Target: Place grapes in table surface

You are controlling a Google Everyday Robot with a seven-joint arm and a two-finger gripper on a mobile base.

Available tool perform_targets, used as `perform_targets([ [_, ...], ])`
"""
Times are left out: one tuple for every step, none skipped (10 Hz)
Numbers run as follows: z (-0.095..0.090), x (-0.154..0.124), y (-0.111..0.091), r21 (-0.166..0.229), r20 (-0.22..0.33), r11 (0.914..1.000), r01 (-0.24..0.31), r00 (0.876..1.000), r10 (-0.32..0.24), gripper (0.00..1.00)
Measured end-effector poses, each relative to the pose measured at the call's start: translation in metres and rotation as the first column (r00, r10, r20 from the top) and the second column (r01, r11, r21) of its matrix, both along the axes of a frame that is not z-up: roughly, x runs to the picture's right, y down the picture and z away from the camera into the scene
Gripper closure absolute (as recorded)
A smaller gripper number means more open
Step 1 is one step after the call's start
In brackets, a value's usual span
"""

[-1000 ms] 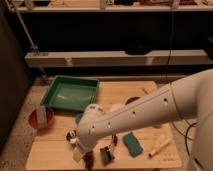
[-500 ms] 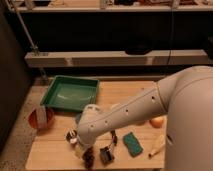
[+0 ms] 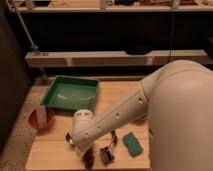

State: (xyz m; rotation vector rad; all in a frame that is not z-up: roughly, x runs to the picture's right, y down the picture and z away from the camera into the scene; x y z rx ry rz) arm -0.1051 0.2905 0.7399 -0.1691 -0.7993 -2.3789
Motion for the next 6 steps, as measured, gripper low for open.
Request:
perform_targets([
  [0.003, -0.004, 0.007, -0.010, -0.003, 0.9999, 0.009, 1.000, -0.009, 0.60],
  [0.004, -0.006, 0.009, -0.016, -0.007, 0.9998, 0.013, 1.000, -0.013, 0.72],
  [0.004, -0.005, 0.012, -0.023, -0.014, 0.9997, 0.012, 1.000, -0.012, 0.79],
  [0.002, -0.003, 0.012, -0.032, -0.026, 0.9995, 0.005, 1.000, -0.006, 0.90],
  [-0.001, -0.004, 0.008, -0.026, -0.042, 0.9996, -0.008, 0.999, 0.007, 0.98],
  [-0.008, -0.003, -0.001, -0.010, -0.056, 0.9993, -0.036, 0.998, 0.035, 1.00],
])
